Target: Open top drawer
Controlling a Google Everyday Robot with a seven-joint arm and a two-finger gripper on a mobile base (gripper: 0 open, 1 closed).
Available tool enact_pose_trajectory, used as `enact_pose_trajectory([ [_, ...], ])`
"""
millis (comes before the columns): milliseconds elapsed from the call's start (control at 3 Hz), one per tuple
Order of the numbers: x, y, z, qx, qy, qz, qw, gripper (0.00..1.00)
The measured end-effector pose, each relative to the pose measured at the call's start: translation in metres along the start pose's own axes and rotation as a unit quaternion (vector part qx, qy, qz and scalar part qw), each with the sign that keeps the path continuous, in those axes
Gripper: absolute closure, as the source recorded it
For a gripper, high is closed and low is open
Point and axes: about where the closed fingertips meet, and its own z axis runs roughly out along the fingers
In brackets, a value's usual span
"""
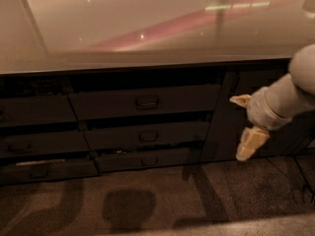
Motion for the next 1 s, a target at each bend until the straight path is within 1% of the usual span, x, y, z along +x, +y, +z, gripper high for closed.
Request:
enact_pose_trajectory([
  [333, 0.008, -0.032, 0.015, -0.001, 0.028, 0.025, 0.9993, 0.00],
  [667, 0.013, -0.047, 0.022, -0.002, 0.042, 0.037, 0.9984, 0.00],
  [1000, 0.019, -0.066, 0.031, -0.002, 0.061, 0.055, 0.9966, 0.00],
])
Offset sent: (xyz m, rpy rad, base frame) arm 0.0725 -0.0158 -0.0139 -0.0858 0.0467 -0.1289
